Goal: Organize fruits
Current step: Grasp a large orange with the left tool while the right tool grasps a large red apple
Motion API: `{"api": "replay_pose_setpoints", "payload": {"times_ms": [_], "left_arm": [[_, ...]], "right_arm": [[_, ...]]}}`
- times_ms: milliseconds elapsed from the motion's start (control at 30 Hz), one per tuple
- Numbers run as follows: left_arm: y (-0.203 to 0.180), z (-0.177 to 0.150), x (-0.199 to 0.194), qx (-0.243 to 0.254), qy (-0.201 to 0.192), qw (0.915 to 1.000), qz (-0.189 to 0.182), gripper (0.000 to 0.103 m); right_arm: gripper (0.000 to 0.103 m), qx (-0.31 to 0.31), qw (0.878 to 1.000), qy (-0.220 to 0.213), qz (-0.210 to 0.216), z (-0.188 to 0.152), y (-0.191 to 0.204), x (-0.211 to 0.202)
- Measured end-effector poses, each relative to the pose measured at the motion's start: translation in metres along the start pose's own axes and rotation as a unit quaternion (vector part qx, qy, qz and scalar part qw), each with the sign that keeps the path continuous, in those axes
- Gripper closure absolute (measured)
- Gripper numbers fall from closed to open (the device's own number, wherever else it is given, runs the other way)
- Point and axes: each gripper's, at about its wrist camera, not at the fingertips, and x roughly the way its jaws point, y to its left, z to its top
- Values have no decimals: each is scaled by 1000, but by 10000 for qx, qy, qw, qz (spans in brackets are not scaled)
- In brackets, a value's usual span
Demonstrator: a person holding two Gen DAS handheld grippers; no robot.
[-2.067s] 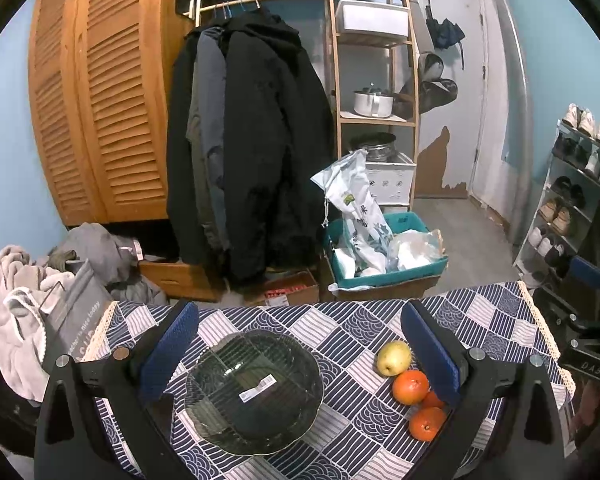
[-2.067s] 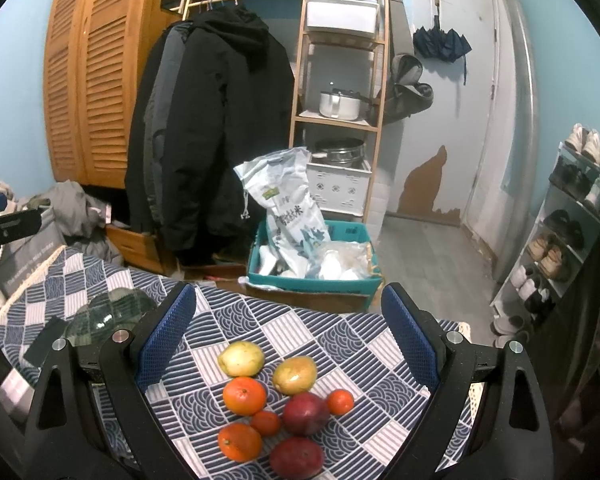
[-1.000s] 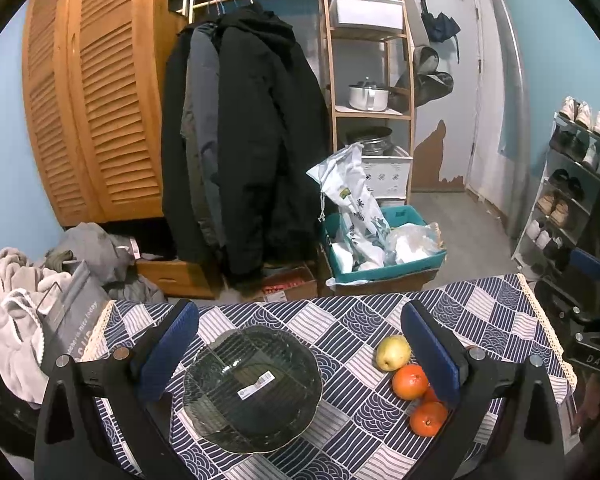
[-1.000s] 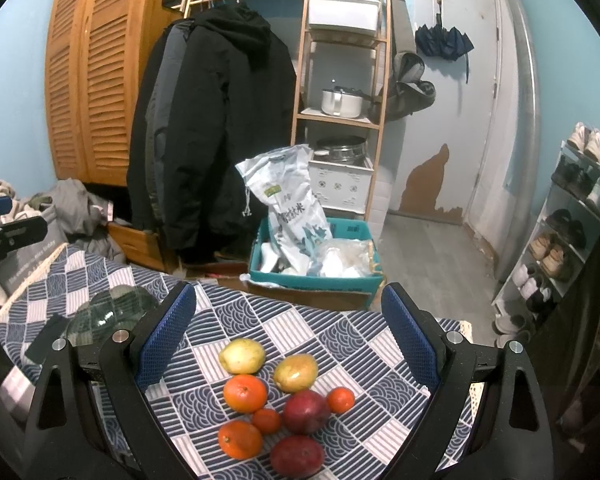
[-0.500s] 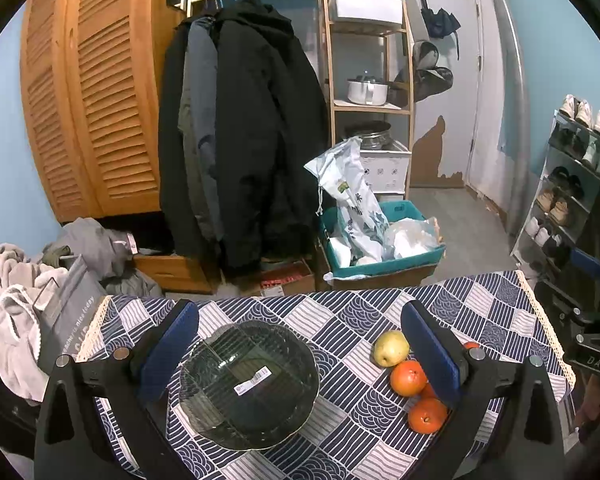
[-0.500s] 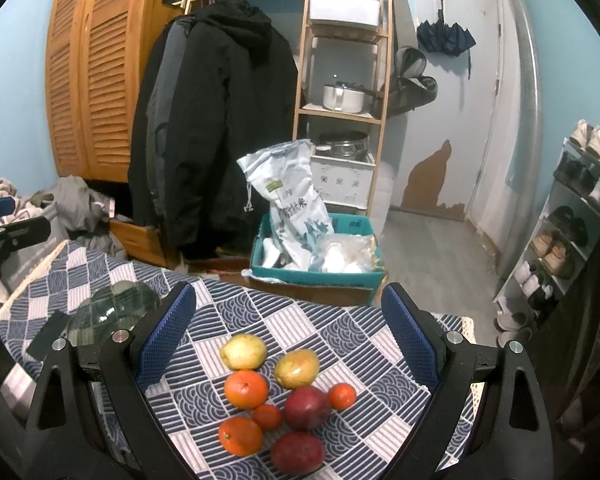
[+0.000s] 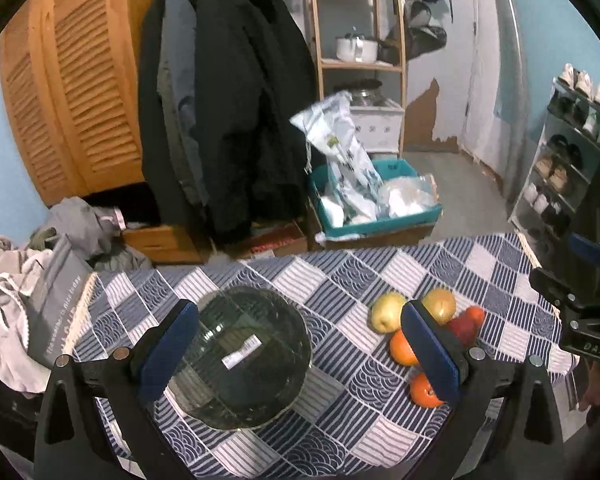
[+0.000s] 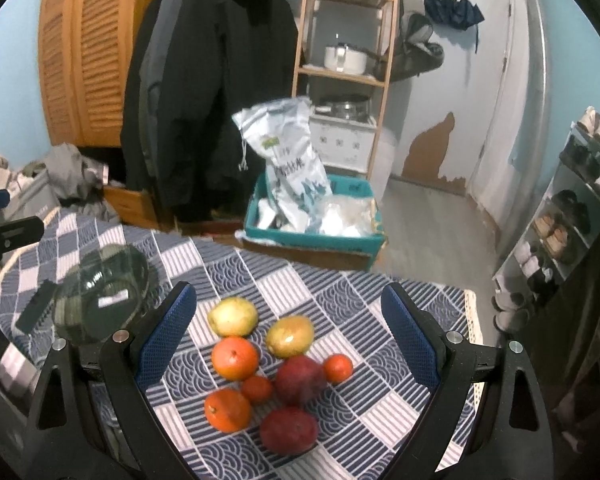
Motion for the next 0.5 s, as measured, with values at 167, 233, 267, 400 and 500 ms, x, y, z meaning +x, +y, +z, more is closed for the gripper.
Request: {"api": "replay_pose_setpoints", "payload": {"times_ms": [167, 233, 267, 400, 500], "left_arm": [[-10, -11, 17, 146, 216, 9997, -9, 1], [-15, -16, 23, 212, 328, 9992, -26, 1], [-16, -18, 27, 220, 403, 9989, -59, 1], [-21, -30, 49, 158, 888, 9958, -185, 1], [-25, -41, 61, 182, 1050, 9943, -92, 1]], "right_arm": [[11, -59, 9994, 350, -14, -14, -4, 19], [11, -56, 9987, 503, 15, -22, -5, 26], [11, -53, 9983, 584, 37, -26, -5, 31], [11, -76, 9961, 876, 62, -43, -8, 46], [11, -72, 9937, 1119, 22, -58, -13, 59]]}}
